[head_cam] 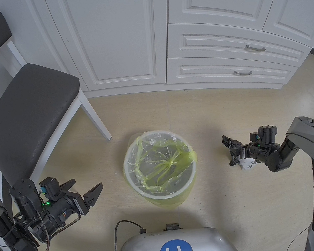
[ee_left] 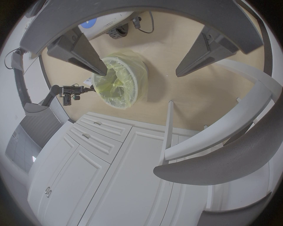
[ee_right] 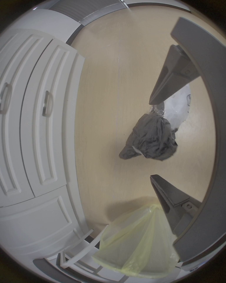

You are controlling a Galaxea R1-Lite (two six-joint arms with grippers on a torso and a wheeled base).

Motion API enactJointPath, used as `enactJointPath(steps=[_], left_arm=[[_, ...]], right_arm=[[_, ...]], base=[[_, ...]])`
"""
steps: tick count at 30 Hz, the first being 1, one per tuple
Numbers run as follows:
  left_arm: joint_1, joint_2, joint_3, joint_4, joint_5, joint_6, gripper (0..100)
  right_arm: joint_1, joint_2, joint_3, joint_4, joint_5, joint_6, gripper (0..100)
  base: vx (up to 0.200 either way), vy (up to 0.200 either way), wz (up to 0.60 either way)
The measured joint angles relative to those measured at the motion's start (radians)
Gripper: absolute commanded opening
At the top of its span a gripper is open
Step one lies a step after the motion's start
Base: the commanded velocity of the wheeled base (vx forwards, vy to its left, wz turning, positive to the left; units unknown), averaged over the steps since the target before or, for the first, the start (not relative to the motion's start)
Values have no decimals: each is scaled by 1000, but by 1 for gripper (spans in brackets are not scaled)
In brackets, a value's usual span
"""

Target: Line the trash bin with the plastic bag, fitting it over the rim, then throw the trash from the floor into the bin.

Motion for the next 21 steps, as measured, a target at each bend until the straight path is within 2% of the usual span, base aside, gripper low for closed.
enactJointPath(steps=[5, 11, 14, 21], left_arm=[[-3, -3, 1, 0, 0, 0, 100], [2, -3, 1, 0, 0, 7, 100], [7, 1, 1, 0, 1, 15, 100], [21, 7, 1, 0, 2, 34, 100]], right_arm=[[-14, 112, -166, 46, 4, -20, 100], [-34, 224, -372, 267, 15, -40, 100], [-40, 277, -469, 332, 15, -40, 100], [-60, 390, -601, 392, 13, 25, 100]], base=[[0, 0, 0], [0, 0, 0], [0, 0, 0], [0, 0, 0]])
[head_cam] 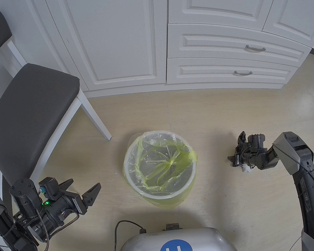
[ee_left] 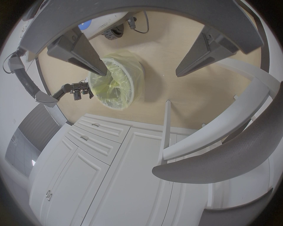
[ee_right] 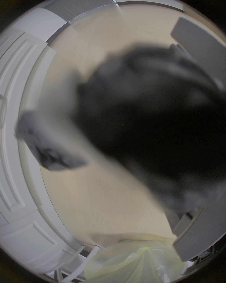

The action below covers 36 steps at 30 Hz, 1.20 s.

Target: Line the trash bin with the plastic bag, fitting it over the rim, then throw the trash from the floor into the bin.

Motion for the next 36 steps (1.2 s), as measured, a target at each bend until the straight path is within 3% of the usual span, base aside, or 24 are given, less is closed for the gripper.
enactJointPath(steps=[1, 2, 17, 36], left_arm=[[1, -1, 0, 0, 0, 1, 100], [2, -1, 0, 0, 0, 1, 100], [19, -26, -1, 0, 0, 21, 100], [26, -70, -1, 0, -1, 23, 100]], right_arm=[[-1, 7, -6, 0, 0, 7, 100], [-3, 15, -11, 0, 0, 10, 0], [-13, 27, -14, 2, 0, 24, 0], [38, -348, 356, -9, 29, 4, 0]], base=[[0, 0, 0], [0, 0, 0], [0, 0, 0], [0, 0, 0]])
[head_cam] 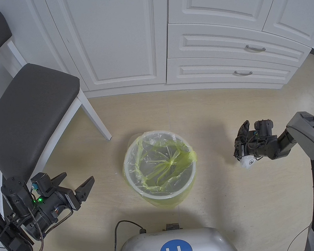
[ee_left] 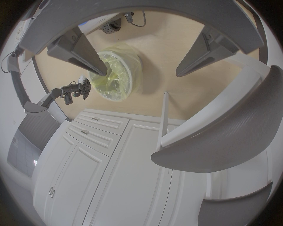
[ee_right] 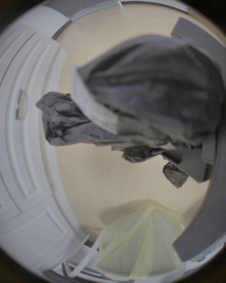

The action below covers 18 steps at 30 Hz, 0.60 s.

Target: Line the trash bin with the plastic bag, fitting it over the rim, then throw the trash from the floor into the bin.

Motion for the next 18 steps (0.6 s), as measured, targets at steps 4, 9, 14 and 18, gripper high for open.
enactJointPath(steps=[4, 9, 14, 18], left_arm=[[1, -19, -1, 0, 0, 1, 100], [0, -51, -1, 1, 0, 12, 100], [5, -99, -1, 1, -1, 33, 100], [9, -145, 1, 2, -2, 65, 100]], right_arm=[[20, -104, 90, -37, 15, 0, 0], [53, -220, 209, -148, 21, 0, 0], [77, -348, 334, -257, 22, -15, 0], [100, -450, 443, -353, 23, -42, 0]], base=[[0, 0, 0], [0, 0, 0], [0, 0, 0], [0, 0, 0]])
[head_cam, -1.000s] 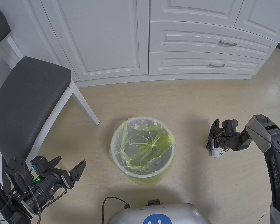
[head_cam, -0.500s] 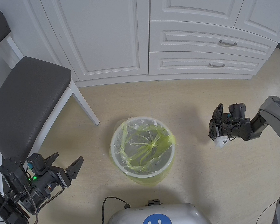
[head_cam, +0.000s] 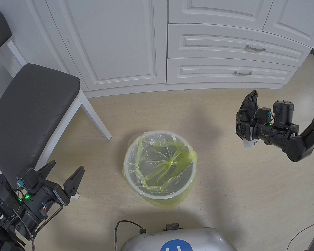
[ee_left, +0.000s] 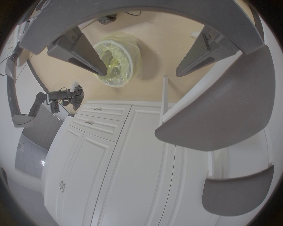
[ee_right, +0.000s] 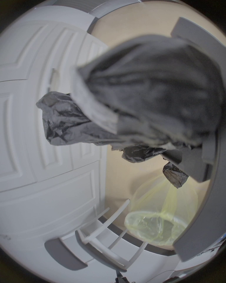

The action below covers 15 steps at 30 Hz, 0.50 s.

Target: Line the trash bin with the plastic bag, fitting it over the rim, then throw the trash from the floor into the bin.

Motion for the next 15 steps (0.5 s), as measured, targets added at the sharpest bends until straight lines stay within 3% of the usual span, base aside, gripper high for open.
enactJointPath(steps=[8, 15], left_arm=[[-4, -87, -3, 4, -5, 33, 100], [-16, -131, -14, 7, -5, 42, 100]], right_arm=[[86, -177, 131, -56, -19, -25, 0], [160, -254, 167, -63, -113, -37, 0]], base=[[0, 0, 0], [0, 0, 0]])
